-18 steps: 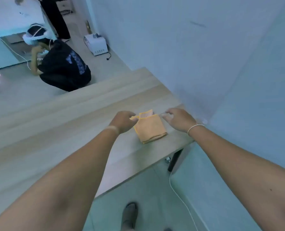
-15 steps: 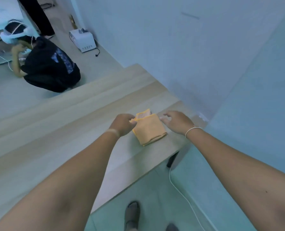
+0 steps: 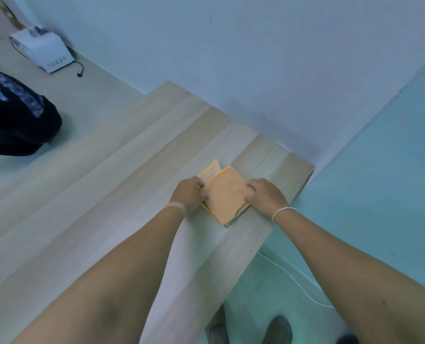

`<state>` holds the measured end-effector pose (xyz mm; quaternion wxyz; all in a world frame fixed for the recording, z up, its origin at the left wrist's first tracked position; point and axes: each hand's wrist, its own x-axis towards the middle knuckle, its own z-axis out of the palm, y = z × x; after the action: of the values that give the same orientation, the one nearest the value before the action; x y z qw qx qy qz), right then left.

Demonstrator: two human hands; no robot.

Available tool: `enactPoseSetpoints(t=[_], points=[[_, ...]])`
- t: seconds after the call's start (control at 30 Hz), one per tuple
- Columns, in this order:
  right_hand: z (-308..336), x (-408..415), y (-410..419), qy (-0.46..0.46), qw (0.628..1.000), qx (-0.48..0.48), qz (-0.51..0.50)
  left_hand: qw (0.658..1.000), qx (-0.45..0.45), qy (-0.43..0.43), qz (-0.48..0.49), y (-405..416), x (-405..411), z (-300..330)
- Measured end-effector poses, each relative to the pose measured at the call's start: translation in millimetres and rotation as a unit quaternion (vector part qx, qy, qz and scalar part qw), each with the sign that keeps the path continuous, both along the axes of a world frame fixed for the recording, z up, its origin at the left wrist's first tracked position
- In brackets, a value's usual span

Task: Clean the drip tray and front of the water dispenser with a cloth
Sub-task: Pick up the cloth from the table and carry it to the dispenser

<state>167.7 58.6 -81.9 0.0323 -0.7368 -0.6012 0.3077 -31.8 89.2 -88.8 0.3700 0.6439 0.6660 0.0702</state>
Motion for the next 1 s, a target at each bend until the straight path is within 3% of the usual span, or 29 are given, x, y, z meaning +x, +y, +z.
enactPoseSetpoints(t=[0.2,0.53,0.77,1.0], points=[[1.6,-5.5,-4.9,0.048,0.995,0.022,-0.08,0.996,-0.002,-0.087,0.017,6.3,3.6,13.4],[44.1,24.8,-43.1,0.124,0.982,0.06,-0.132,0.955,-0.021,-0.296,-0.002,-8.7,51.7,107.5],[82.9,78.1,-125.0,0.156,0.966,0.142,-0.146,0.947,0.008,-0.311,-0.082,-75.0,110.6,157.9],[106.8,149.6,-244.0,0.165,0.955,0.16,-0.189,0.936,-0.007,-0.307,-0.169,-164.8,193.7,172.1]])
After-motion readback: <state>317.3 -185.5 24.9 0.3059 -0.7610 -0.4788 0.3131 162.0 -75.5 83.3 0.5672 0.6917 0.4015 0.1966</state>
